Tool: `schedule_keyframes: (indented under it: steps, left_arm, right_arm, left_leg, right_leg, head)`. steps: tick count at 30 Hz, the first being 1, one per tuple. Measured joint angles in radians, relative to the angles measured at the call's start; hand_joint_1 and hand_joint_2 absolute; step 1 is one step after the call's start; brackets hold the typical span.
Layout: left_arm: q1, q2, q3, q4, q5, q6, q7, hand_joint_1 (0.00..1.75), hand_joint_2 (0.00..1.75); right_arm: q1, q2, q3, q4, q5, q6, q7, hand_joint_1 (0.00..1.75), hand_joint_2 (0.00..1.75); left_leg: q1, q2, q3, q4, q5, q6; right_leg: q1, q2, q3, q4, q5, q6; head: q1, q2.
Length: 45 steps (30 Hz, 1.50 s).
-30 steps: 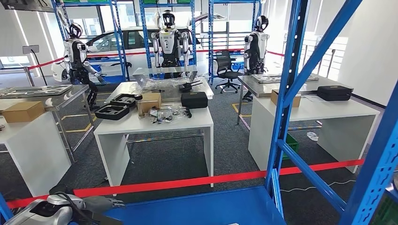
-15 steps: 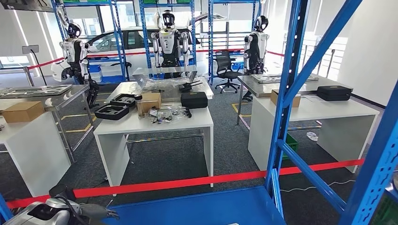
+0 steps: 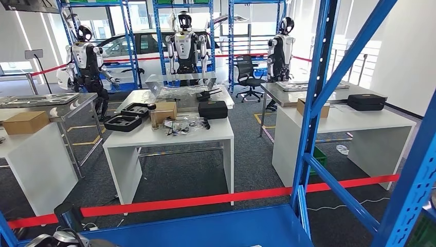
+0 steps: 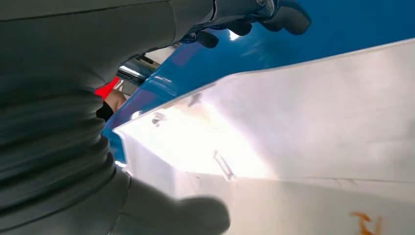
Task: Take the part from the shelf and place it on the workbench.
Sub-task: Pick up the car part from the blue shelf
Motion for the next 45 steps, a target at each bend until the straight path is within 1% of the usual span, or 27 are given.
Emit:
schedule_keyframes:
  steps: [1,9,24,30,32,35,36,38,40,42,45]
  left_arm:
    - [0.003,-0.003,-0.002,0.000,0.003,0.000,-0.002,1.75,1.75]
    - [0.020,-0.020,-0.016,0.006,0.016,0.011,-0.006,1.75,1.75]
    - [0.028,-0.017,-0.029,0.015,0.036,0.021,-0.017,1.75,1.75]
    - [0.030,-0.017,-0.029,0.015,0.069,0.037,-0.024,1.75,1.75]
    - [0.033,-0.017,-0.029,0.015,0.076,0.055,-0.032,1.75,1.75]
    - [0.041,-0.022,-0.022,0.013,0.107,0.130,-0.045,1.75,1.75]
    - [0.047,-0.027,-0.011,0.013,0.136,0.164,-0.047,1.75,1.75]
    - [0.061,-0.042,0.035,0.013,0.229,0.241,-0.042,1.75,1.75]
    - [0.079,-0.058,0.117,0.007,0.342,0.311,-0.037,1.75,1.75]
    - [0.093,-0.065,0.216,-0.010,0.435,0.340,-0.037,1.75,1.75]
    - [0.100,-0.048,0.335,-0.046,0.446,0.332,-0.036,1.75,1.75]
  right_arm:
    - [0.000,0.000,0.000,0.000,0.000,-0.001,-0.001,0.00,1.75]
    - [0.000,0.000,0.000,0.000,0.000,-0.001,-0.003,0.00,1.75]
    - [0.000,0.000,0.001,0.000,0.000,-0.001,-0.001,0.00,1.75]
    - [0.000,-0.001,0.001,0.000,0.000,-0.001,-0.003,0.00,1.75]
    - [0.000,-0.001,0.001,0.000,-0.002,-0.001,-0.003,0.00,1.75]
    - [0.000,-0.001,0.001,0.000,-0.009,-0.001,-0.004,0.00,1.75]
    - [0.000,-0.001,0.001,0.000,-0.013,-0.001,-0.005,0.00,1.75]
    - [0.000,-0.001,0.001,0.000,-0.019,0.001,-0.008,0.00,1.75]
    - [0.000,-0.001,0.001,0.000,-0.020,0.005,-0.010,0.00,1.75]
    - [0.000,-0.002,0.001,0.000,-0.018,0.010,-0.013,0.00,1.75]
    - [0.003,-0.005,0.001,0.000,-0.014,0.015,-0.016,0.00,1.75]
  left_leg:
    - [0.000,0.000,0.000,0.000,0.000,0.000]
    - [0.000,0.000,0.000,0.000,0.000,0.000]
    - [0.000,0.000,0.000,0.000,0.000,0.000]
    - [0.000,0.000,0.000,0.000,0.000,0.000]
    - [0.000,0.000,0.000,0.000,0.000,0.000]
    - [0.000,0.000,0.000,0.000,0.000,0.000]
    - [0.000,0.000,0.000,0.000,0.000,0.000]
    - [0.000,-0.001,0.000,0.000,0.000,0.000]
    - [0.000,-0.001,0.000,0.000,0.000,0.000]
    - [0.000,0.001,0.000,0.000,0.000,0.000]
    - [0.000,0.004,0.000,0.000,-0.001,0.001]
  right_leg:
    - [0.000,0.000,0.000,0.000,0.000,0.000]
    - [0.000,0.000,0.000,0.000,0.000,0.000]
    - [0.000,0.000,0.001,0.000,0.000,0.000]
    - [0.000,0.000,0.001,0.000,0.000,0.000]
    - [0.000,0.000,0.001,0.000,0.000,0.000]
    - [0.000,0.000,0.000,0.000,0.000,0.000]
    - [0.000,0.000,0.000,0.000,0.000,0.000]
    - [0.000,0.000,0.000,0.000,0.000,0.000]
    - [0.000,0.000,0.000,0.000,0.000,0.000]
    - [0.000,0.001,0.000,0.000,0.000,0.000]
    - [0.000,0.004,0.000,0.000,0.000,0.000]
  head:
    - [0.000,0.000]
    - [0.000,0.000]
    - [0.000,0.000]
    - [0.000,0.000]
    - [0.000,0.000]
    - [0.000,0.000]
    - [0.000,0.000]
    - [0.000,0.000]
    - [0.000,0.000]
    - [0.000,0.000]
    - [0.000,0.000]
